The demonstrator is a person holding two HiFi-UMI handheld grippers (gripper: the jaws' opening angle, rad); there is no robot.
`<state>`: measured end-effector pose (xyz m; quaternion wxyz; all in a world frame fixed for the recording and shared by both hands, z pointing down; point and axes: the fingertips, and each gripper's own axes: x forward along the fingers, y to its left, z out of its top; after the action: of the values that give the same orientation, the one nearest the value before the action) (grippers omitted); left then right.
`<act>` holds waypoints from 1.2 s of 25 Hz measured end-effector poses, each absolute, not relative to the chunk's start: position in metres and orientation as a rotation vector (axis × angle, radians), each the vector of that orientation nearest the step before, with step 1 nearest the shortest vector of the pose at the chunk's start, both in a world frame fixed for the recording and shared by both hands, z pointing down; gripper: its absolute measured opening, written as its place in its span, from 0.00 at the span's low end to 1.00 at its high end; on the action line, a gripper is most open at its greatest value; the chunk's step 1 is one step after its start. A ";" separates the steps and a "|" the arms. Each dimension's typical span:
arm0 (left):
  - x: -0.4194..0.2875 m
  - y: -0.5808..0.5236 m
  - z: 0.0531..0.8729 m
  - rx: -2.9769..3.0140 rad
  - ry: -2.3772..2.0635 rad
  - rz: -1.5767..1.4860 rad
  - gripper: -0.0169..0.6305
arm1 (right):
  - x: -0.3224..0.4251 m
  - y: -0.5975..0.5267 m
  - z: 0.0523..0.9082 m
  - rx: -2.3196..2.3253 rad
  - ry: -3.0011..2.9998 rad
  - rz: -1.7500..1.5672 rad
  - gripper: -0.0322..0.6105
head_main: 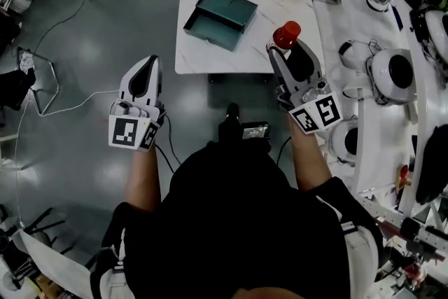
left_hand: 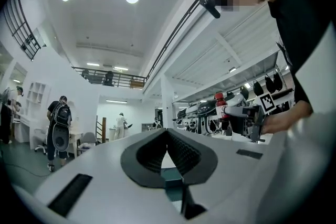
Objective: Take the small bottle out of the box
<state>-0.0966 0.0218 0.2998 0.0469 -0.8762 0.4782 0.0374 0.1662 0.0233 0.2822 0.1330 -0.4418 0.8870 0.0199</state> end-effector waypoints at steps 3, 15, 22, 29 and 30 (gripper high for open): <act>-0.097 0.058 0.312 -2.715 1.452 0.130 0.05 | 0.162 0.061 0.290 -1.307 2.590 0.044 0.38; -0.074 0.136 0.321 -2.717 1.471 0.147 0.05 | 0.162 0.135 0.305 -1.276 2.663 0.052 0.38; -0.038 0.175 0.314 -2.667 1.558 0.111 0.05 | 0.196 0.168 0.316 -1.189 2.700 0.012 0.38; 0.049 0.220 0.325 -2.729 1.519 0.068 0.05 | 0.271 0.216 0.330 -1.232 2.673 -0.051 0.38; 0.058 0.227 0.328 -2.733 1.506 0.046 0.05 | 0.278 0.223 0.333 -1.233 2.671 -0.064 0.38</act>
<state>0.0581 0.2274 0.3283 0.0104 -0.8756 0.4826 0.0149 0.2783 0.2231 0.3330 0.0993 -0.4171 0.9032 -0.0216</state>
